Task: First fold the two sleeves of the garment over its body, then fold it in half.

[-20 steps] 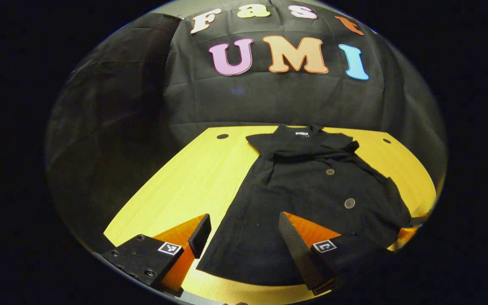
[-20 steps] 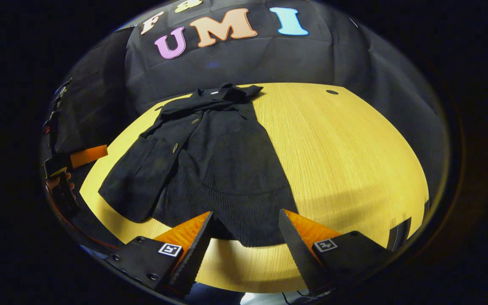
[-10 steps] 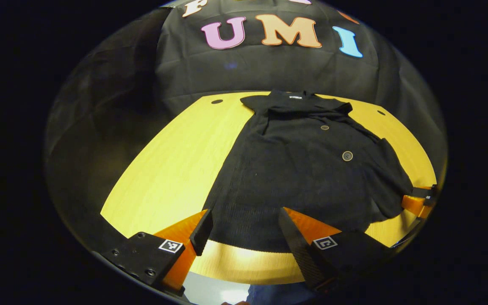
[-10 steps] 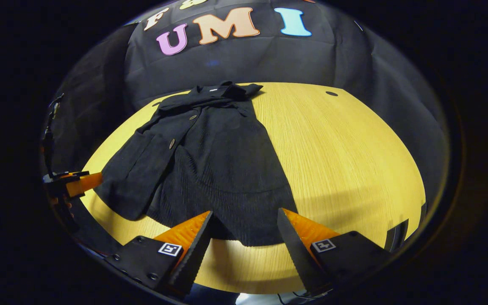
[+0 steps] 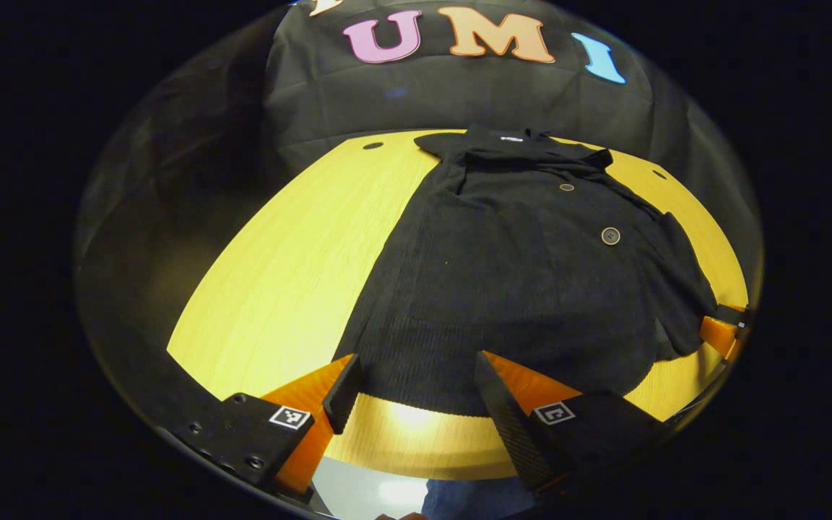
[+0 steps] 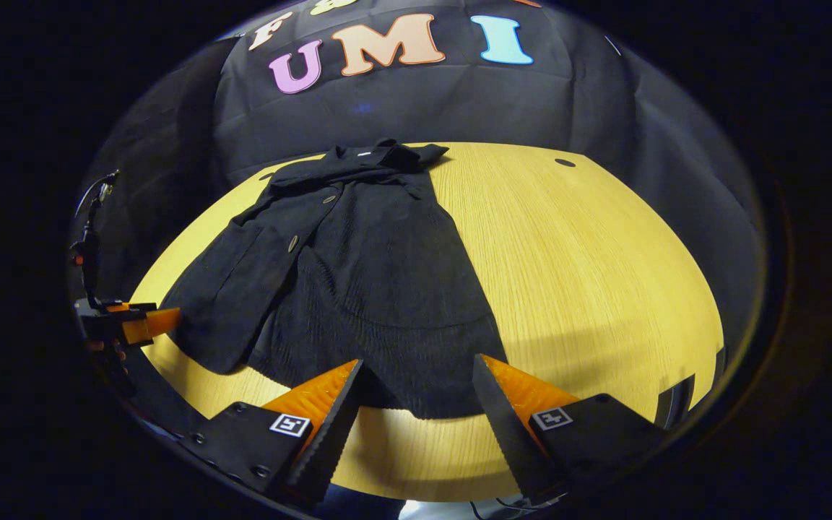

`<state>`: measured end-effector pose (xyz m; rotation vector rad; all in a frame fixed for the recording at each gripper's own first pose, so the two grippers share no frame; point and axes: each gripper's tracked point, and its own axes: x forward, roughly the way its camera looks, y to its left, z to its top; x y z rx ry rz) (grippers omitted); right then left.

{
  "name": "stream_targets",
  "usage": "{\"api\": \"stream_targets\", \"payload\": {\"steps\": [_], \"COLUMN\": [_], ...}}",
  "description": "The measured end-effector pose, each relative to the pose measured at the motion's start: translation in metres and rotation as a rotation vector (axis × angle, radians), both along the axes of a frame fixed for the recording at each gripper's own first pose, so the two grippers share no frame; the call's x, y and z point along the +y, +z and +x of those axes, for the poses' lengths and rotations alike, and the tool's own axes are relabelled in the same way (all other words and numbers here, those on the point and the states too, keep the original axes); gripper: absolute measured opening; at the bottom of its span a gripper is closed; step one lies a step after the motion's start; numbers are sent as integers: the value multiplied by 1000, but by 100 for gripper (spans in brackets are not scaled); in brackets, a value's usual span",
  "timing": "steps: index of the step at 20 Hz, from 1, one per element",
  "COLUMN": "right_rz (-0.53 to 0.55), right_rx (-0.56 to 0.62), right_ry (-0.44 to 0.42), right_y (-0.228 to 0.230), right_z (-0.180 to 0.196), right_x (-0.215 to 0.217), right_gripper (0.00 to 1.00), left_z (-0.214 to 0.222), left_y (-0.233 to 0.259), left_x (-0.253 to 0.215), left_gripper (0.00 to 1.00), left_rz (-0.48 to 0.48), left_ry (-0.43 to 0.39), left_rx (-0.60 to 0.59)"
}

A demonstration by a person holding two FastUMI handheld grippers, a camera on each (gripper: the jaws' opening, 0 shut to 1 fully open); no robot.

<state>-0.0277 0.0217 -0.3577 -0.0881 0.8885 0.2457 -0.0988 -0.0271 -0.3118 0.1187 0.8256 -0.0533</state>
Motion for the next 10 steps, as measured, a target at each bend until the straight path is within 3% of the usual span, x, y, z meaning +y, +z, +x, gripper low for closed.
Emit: {"api": "stream_targets", "payload": {"steps": [4, 6, 7, 8, 10], "right_rz": [-6, -4, -1, 12, 58], "right_rx": [-6, -4, 1, 10, 40], "right_ry": [-9, 0, 8, 13, 17], "right_y": [-1, 0, 0, 1, -1], "right_z": [-1, 1, -1, -3, -8], "right_x": [0, 0, 4, 11, 20], "right_gripper": [95, 95, 87, 87, 51], "left_z": [-2, 0, -1, -1, -2], "left_y": [-1, -1, -4, -4, -3], "left_x": [-10, -11, -13, -14, -21], "left_gripper": [91, 80, 76, 75, 69], "left_rz": [-49, -86, -87, -86, -93], "left_ry": [-8, 7, -7, -24, -51], "left_rx": [-2, -13, -8, 6, 19]}}
